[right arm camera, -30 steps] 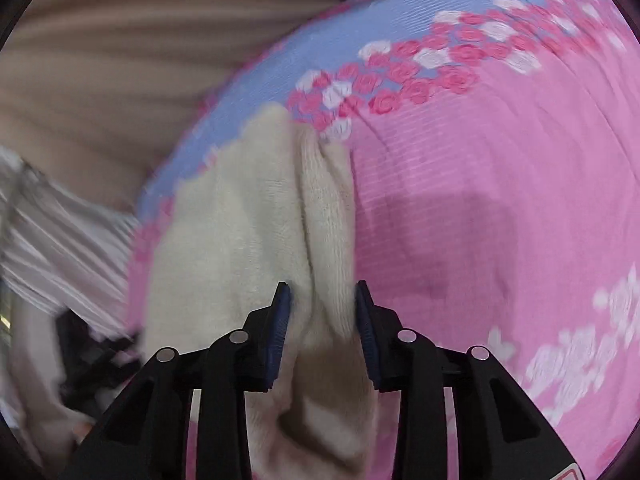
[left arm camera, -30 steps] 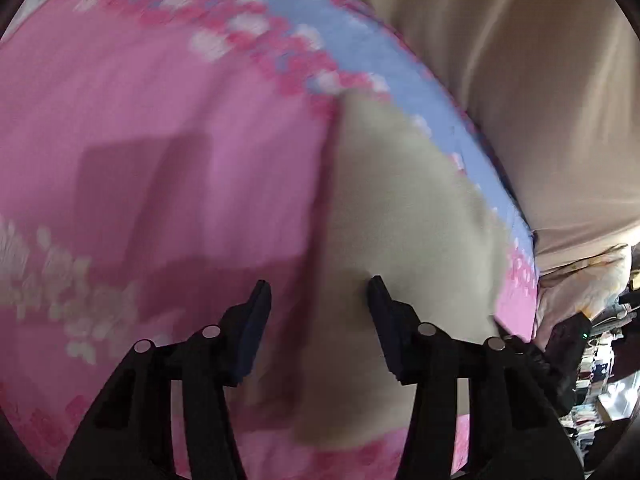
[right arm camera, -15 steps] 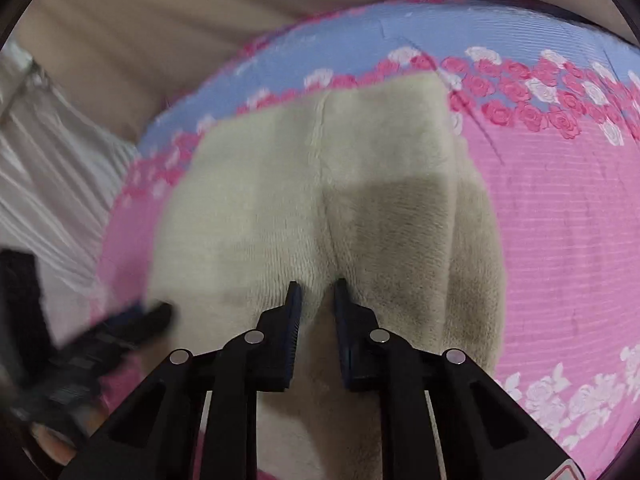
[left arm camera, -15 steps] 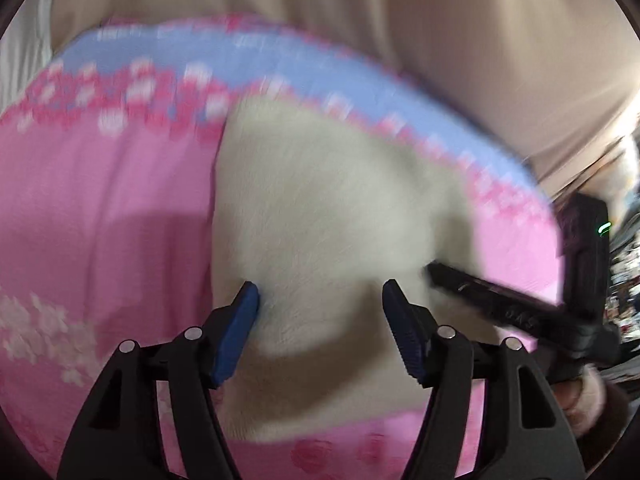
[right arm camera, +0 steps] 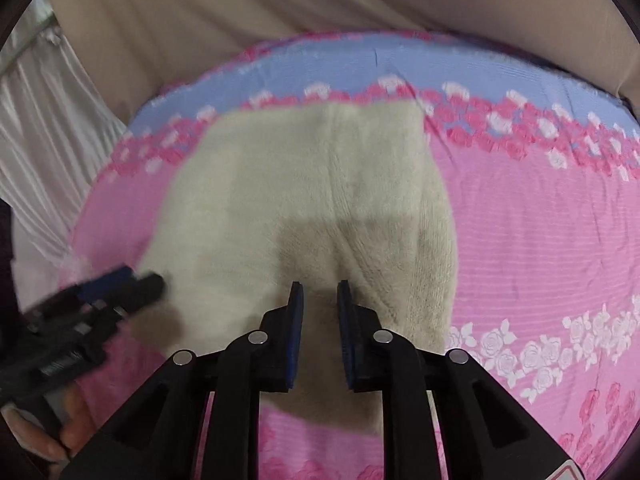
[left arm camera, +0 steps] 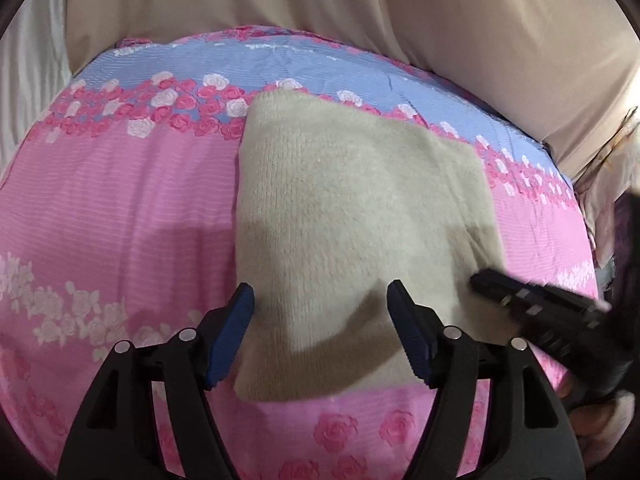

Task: Fold small clothes

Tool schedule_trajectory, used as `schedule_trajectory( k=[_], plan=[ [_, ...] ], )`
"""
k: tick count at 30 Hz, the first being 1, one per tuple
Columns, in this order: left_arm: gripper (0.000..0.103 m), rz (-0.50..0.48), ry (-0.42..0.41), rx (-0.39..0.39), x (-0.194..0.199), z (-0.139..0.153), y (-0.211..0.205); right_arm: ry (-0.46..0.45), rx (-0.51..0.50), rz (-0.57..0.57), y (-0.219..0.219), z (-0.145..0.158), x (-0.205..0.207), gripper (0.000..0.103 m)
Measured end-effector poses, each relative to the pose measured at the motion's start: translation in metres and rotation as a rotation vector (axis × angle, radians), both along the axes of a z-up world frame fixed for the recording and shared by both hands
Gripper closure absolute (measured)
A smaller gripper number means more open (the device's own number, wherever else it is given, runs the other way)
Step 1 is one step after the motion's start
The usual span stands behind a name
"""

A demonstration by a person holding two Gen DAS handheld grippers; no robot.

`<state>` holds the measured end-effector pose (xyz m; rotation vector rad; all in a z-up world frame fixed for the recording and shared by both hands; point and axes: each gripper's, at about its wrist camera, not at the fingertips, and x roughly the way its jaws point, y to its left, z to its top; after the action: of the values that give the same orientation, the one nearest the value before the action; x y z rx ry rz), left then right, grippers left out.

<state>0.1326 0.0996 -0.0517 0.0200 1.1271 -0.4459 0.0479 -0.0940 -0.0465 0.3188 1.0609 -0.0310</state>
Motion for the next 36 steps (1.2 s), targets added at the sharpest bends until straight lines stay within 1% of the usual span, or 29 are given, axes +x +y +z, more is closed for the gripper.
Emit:
schedule_trajectory(
  k=[2, 4, 6, 8, 10, 13, 15, 18, 22, 28, 36],
  plan=[
    [0.023, 0.017, -0.014, -0.014, -0.01, 0.01, 0.005, -0.034, -0.011, -0.008, 0.002, 0.017, -0.008, 0.083],
    [0.017, 0.031, -0.044, -0.014, -0.02, 0.017, 0.007, -0.052, -0.011, -0.028, 0.003, 0.027, -0.017, 0.071],
    [0.009, 0.04, -0.081, 0.001, -0.029, 0.024, 0.007, -0.05, -0.01, -0.058, 0.004, 0.029, -0.025, 0.065],
    [0.005, 0.035, -0.105, 0.01, -0.037, 0.029, 0.006, -0.042, 0.002, -0.09, 0.003, 0.026, -0.033, 0.065],
    [0.005, 0.026, -0.128, 0.032, -0.043, 0.031, 0.004, -0.034, 0.008, -0.112, 0.008, 0.024, -0.041, 0.061],
    [0.005, 0.012, -0.153, 0.065, -0.051, 0.034, 0.001, -0.022, 0.006, -0.128, 0.011, 0.019, -0.051, 0.061],
    [0.005, 0.018, -0.169, 0.086, -0.055, 0.035, 0.0, -0.018, -0.014, -0.138, 0.014, 0.016, -0.057, 0.06],
    [0.005, 0.014, -0.18, 0.102, -0.062, 0.036, -0.003, -0.021, -0.023, -0.163, 0.017, 0.014, -0.067, 0.055],
    [0.005, 0.003, -0.201, 0.123, -0.07, 0.037, -0.009, -0.026, -0.042, -0.174, 0.019, 0.013, -0.078, 0.051],
    [0.005, 0.016, -0.231, 0.151, -0.081, 0.04, -0.014, -0.029, -0.058, -0.174, 0.019, 0.013, -0.086, 0.05],
    [0.005, 0.04, -0.246, 0.161, -0.088, 0.043, -0.014, -0.041, -0.075, -0.172, 0.024, 0.017, -0.092, 0.05]
  ],
)
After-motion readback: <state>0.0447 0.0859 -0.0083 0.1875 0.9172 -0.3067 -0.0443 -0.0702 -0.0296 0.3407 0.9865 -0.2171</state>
